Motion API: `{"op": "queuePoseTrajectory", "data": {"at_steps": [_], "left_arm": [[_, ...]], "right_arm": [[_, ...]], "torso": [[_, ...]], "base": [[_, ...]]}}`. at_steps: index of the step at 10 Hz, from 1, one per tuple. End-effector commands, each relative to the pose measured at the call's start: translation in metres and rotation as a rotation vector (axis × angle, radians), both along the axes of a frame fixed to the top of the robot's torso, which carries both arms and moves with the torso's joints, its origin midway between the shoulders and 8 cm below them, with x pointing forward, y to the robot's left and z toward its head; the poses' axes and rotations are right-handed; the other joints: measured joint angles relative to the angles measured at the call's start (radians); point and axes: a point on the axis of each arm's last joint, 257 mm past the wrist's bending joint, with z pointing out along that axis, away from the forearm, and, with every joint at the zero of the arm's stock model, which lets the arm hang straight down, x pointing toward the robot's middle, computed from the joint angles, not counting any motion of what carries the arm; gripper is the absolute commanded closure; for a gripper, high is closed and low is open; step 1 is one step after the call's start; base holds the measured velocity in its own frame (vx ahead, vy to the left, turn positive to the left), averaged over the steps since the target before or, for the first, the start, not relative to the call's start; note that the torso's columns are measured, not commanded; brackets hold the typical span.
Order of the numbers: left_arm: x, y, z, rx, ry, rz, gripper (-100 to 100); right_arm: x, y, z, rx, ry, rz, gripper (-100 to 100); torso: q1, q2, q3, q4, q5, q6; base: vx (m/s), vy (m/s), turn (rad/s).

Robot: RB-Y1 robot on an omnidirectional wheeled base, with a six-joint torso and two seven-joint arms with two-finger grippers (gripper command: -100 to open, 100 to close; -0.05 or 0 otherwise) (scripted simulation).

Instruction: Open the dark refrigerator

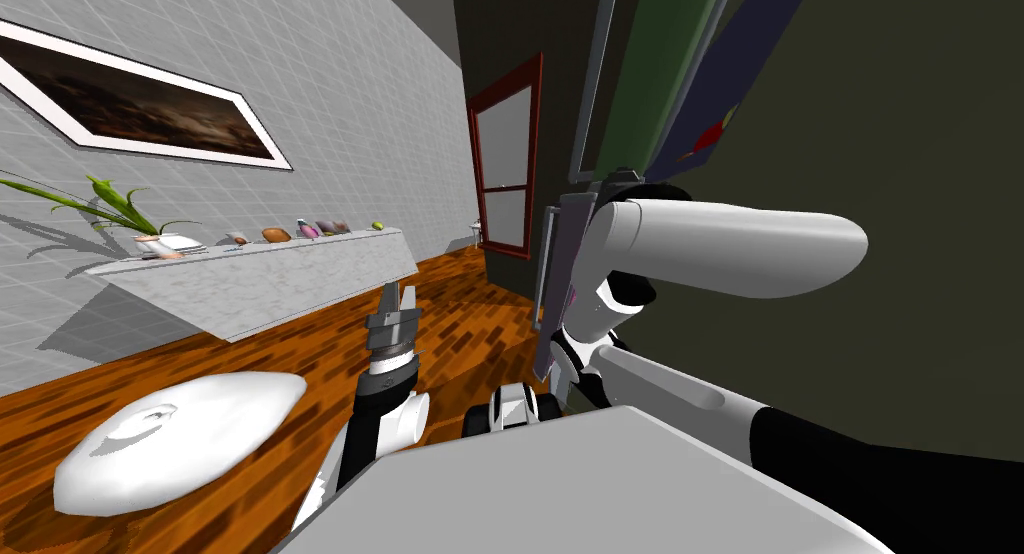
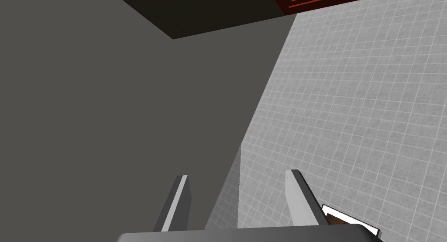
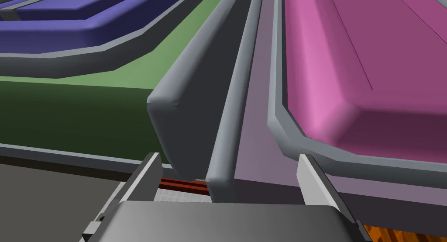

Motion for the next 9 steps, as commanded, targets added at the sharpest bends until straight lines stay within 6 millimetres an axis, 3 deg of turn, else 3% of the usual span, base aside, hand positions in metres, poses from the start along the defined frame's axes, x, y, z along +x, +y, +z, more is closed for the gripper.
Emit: {"op": "queuePoseTrajectory", "data": {"at_steps": [1,6,7,9], "left_arm": [[0.0,0.0,0.0,0.0,0.0,0.0,0],[0.0,0.0,0.0,0.0,0.0,0.0,0],[0.0,0.0,0.0,0.0,0.0,0.0,0],[0.0,0.0,0.0,0.0,0.0,0.0,0]], "right_arm": [[0.005,-0.001,-0.02,0.031,0.068,-0.003,-100],[0.005,-0.001,-0.02,0.031,0.068,-0.003,-100],[-0.003,-0.01,0.015,-0.048,-0.027,-0.044,-100],[-0.004,-0.016,0.024,-0.084,-0.046,-0.075,-100]], "torso": [[0.003,-0.002,-0.003,0.001,0.002,-0.001],[0.008,-0.006,-0.005,-0.001,0.004,-0.001],[0.008,-0.005,-0.005,0.0,0.004,-0.002],[0.004,-0.001,-0.012,0.017,0.013,0.001]], "base": [[-0.006,-0.007,0.004],[-0.001,-0.001,0.0],[-0.016,0.015,0.011],[-0.019,0.022,0.011]]}}
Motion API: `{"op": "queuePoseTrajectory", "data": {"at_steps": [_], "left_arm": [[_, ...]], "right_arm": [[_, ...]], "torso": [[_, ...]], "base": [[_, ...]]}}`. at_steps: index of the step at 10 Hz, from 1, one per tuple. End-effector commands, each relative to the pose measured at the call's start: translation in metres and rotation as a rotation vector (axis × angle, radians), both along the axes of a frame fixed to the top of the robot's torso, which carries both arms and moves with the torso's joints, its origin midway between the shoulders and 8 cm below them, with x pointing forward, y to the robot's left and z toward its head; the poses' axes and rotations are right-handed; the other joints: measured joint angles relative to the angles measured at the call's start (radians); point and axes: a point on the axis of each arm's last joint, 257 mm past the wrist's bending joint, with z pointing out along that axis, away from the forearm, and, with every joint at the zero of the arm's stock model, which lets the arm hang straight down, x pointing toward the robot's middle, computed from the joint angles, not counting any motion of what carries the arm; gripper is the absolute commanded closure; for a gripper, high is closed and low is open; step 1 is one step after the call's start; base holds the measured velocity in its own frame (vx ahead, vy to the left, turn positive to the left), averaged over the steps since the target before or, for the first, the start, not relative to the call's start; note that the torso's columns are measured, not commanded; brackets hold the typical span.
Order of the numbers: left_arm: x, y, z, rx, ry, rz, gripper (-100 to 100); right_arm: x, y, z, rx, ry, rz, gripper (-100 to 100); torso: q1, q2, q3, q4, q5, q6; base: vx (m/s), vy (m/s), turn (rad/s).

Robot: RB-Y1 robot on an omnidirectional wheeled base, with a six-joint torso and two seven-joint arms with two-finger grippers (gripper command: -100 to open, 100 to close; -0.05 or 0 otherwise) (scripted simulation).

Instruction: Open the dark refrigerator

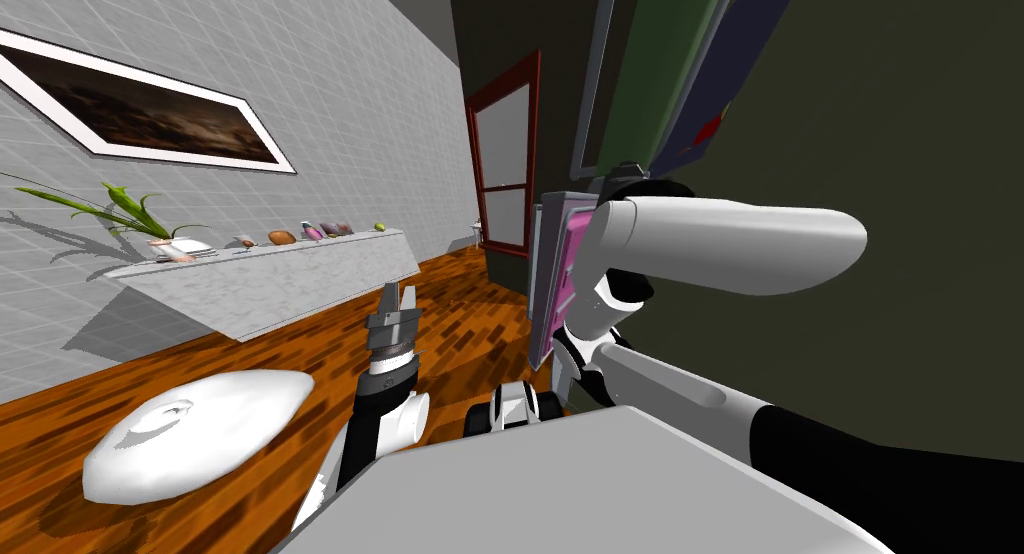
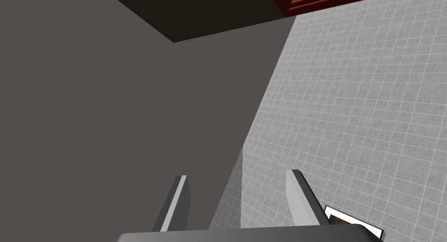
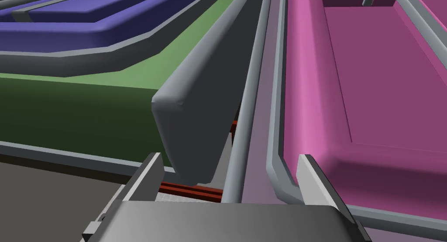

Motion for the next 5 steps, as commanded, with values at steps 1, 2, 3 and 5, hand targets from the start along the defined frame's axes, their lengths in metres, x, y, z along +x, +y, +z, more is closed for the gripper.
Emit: {"op": "queuePoseTrajectory", "data": {"at_steps": [1,2,3,5], "left_arm": [[0.0,0.0,0.0,0.0,0.0,0.0,0],[0.0,0.0,0.0,0.0,0.0,0.0,0],[0.0,0.0,0.0,0.0,0.0,0.0,0],[0.0,0.0,0.0,0.0,0.0,0.0,0]], "right_arm": [[-0.002,-0.019,0.021,-0.076,-0.041,-0.076,-100],[-0.002,-0.018,0.022,-0.079,-0.045,-0.076,-100],[-0.003,-0.024,0.029,-0.109,-0.056,-0.105,-100],[-0.004,-0.035,0.037,-0.155,-0.065,-0.157,-100]], "torso": [[-0.003,0.001,-0.001,0.004,0.001,0.001],[-0.007,0.001,-0.003,0.005,0.0,0.002],[-0.007,0.001,-0.003,0.005,0.0,0.002],[-0.011,-0.001,-0.005,0.005,-0.001,0.003]], "base": [[-0.003,0.01,0.008],[-0.001,0.013,-0.008],[-0.008,0.008,0.004],[-0.009,-0.004,0.008]]}}
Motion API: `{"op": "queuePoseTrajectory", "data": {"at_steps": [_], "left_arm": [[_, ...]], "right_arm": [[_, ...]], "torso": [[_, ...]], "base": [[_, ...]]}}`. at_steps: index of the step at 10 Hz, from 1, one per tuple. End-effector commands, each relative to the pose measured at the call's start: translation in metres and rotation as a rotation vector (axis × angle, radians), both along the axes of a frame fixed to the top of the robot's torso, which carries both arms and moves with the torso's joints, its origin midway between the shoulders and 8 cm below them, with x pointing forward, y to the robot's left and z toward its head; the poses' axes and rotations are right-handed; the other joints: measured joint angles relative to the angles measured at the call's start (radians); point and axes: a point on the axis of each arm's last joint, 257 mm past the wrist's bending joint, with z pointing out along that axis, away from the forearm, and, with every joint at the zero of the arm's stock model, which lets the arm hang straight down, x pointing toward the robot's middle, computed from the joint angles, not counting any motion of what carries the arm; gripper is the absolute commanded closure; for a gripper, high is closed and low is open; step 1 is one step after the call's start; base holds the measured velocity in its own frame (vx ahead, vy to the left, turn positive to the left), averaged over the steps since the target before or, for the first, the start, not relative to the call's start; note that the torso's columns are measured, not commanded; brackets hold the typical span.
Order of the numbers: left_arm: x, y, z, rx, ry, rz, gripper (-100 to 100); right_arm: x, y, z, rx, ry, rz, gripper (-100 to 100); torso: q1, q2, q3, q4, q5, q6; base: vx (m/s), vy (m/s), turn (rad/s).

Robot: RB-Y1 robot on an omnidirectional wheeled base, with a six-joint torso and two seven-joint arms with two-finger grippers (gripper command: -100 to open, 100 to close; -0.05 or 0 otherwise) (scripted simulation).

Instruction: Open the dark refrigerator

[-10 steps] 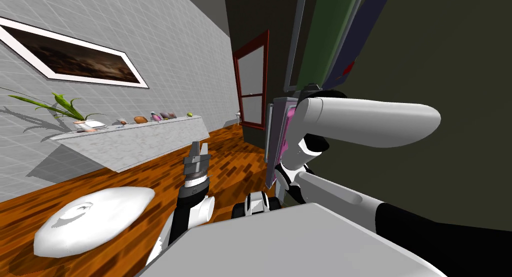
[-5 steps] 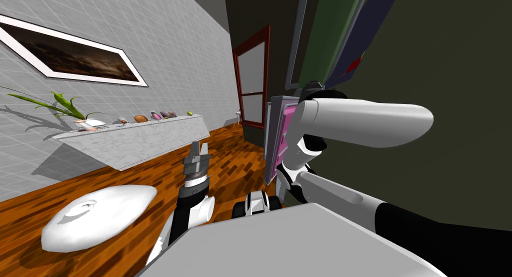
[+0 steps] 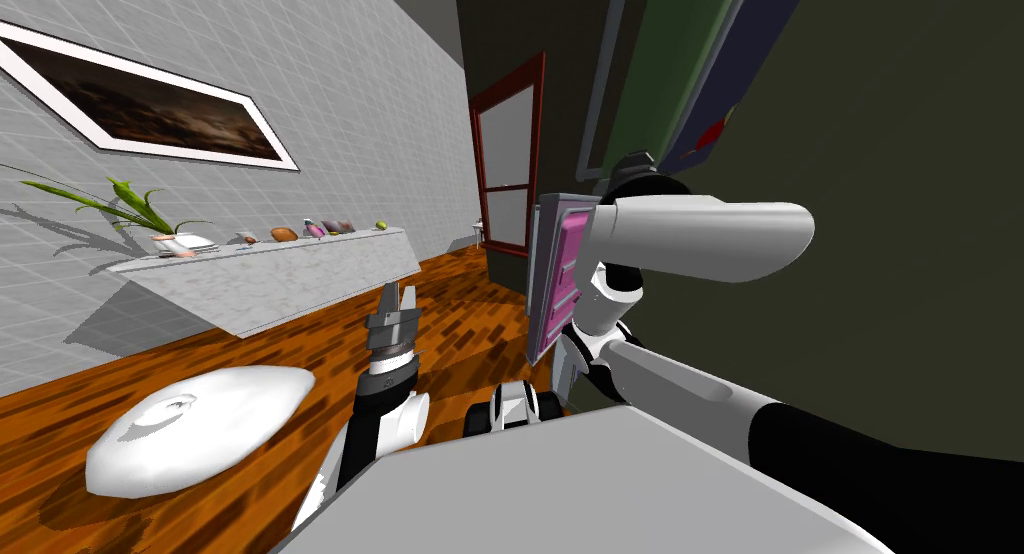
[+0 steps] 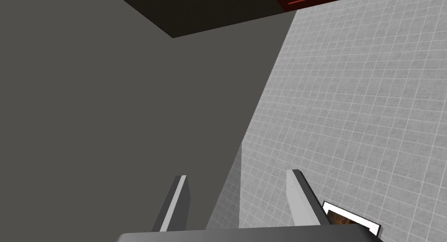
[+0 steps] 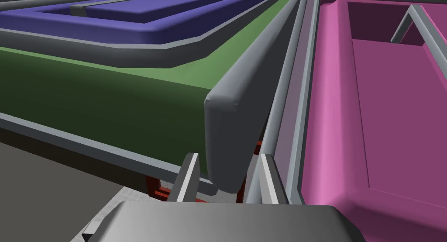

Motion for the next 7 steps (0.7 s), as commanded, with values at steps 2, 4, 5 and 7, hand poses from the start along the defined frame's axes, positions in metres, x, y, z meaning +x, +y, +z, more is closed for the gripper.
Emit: {"op": "queuePoseTrajectory", "data": {"at_steps": [2,4,5,7], "left_arm": [[0.0,0.0,0.0,0.0,0.0,0.0,0],[0.0,0.0,0.0,0.0,0.0,0.0,0],[0.0,0.0,0.0,0.0,0.0,0.0,0],[0.0,0.0,0.0,0.0,0.0,0.0,0]], "right_arm": [[-0.003,-0.022,0.018,-0.071,-0.021,-0.101,-100],[-0.002,-0.033,0.017,-0.091,-0.002,-0.154,-100],[0.0,-0.039,0.014,-0.095,0.014,-0.181,-100],[0.002,-0.051,0.008,-0.096,0.044,-0.229,-100]], "torso": [[0.002,-0.003,-0.003,0.0,0.002,-0.001],[0.0,-0.005,-0.006,-0.001,0.002,-0.001],[-0.001,-0.007,-0.008,-0.001,0.002,-0.001],[-0.005,-0.012,-0.011,-0.004,-0.001,-0.001]], "base": [[0.001,0.008,-0.007],[-0.004,0.005,0.003],[0.007,0.01,-0.002],[0.005,0.005,0.013]]}}
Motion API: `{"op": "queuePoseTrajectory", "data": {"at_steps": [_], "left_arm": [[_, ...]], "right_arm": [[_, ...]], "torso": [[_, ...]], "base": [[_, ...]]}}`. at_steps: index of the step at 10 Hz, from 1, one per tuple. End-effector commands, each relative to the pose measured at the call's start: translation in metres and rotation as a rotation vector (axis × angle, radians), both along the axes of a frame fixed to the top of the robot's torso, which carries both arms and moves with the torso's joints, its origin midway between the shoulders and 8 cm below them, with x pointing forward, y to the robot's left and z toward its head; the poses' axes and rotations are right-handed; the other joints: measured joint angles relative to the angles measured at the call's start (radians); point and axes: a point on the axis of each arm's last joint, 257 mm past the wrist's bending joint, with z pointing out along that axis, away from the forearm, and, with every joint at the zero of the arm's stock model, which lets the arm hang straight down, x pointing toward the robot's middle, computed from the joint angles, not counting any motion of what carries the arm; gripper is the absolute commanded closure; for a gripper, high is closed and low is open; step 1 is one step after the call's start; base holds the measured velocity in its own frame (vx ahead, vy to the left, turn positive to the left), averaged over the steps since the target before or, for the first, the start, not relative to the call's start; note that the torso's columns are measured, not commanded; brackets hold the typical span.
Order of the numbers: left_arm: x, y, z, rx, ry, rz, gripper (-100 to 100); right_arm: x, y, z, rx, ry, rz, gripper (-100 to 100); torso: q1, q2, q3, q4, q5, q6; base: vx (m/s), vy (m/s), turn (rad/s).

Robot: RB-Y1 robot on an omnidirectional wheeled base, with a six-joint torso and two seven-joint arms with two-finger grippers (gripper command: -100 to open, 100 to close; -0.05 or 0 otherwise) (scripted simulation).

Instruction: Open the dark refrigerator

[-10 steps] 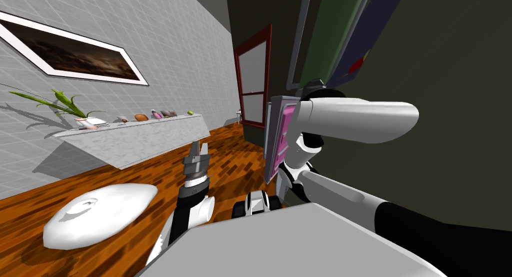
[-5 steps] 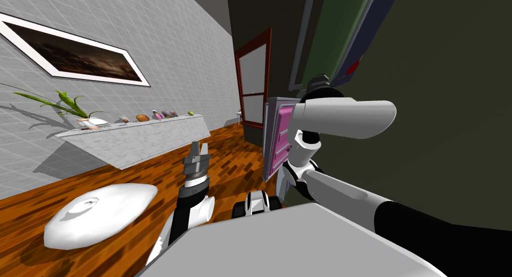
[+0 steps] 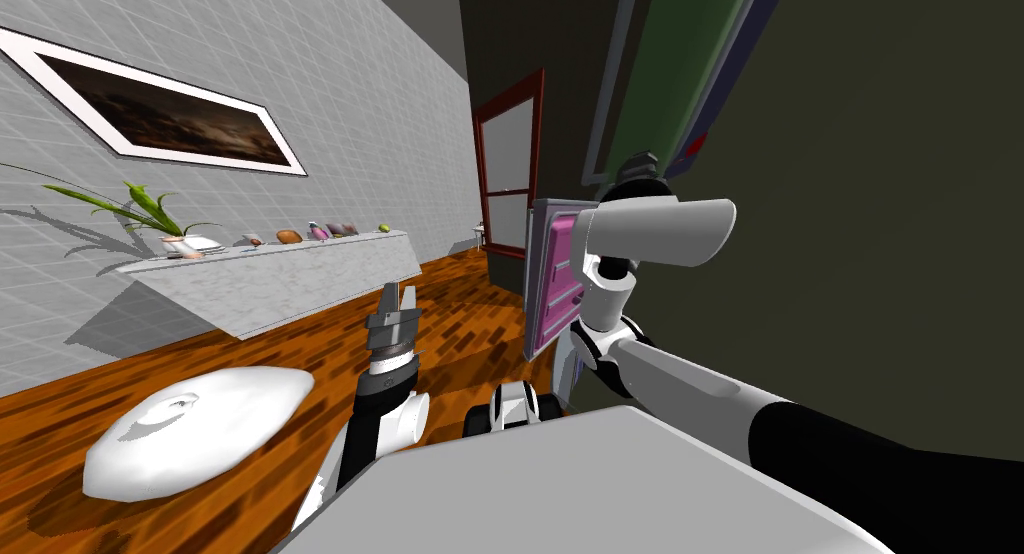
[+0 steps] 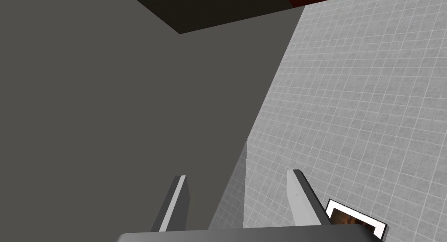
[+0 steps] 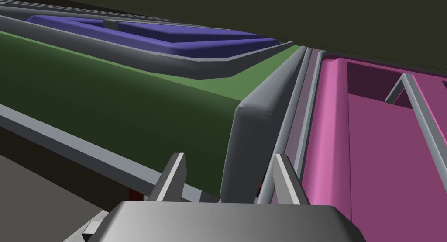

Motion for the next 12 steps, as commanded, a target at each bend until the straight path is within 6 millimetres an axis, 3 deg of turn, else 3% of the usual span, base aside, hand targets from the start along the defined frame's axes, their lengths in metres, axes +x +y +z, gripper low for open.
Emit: {"op": "queuePoseTrajectory", "data": {"at_steps": [1,6,11,12], "left_arm": [[0.0,0.0,0.0,0.0,0.0,0.0,0],[0.0,0.0,0.0,0.0,0.0,0.0,0],[0.0,0.0,0.0,0.0,0.0,0.0,0],[0.0,0.0,0.0,0.0,0.0,0.0,0]], "right_arm": [[-0.004,-0.014,0.011,-0.008,-0.013,-0.036,-100],[-0.001,0.004,0.013,0.047,-0.038,0.074,-100],[0.015,0.041,-0.033,0.228,0.061,0.229,-100],[0.015,0.041,-0.036,0.236,0.071,0.229,-100]], "torso": [[-0.002,-0.001,-0.002,0.0,0.0,0.0],[-0.004,-0.001,-0.003,0.004,0.002,0.0],[0.005,0.004,0.012,-0.01,-0.007,-0.001],[0.006,0.004,0.014,-0.011,-0.008,-0.001]], "base": [[0.002,0.013,0.011],[0.014,-0.007,0.007],[0.014,-0.008,0.002],[0.0,0.0,0.0]]}}
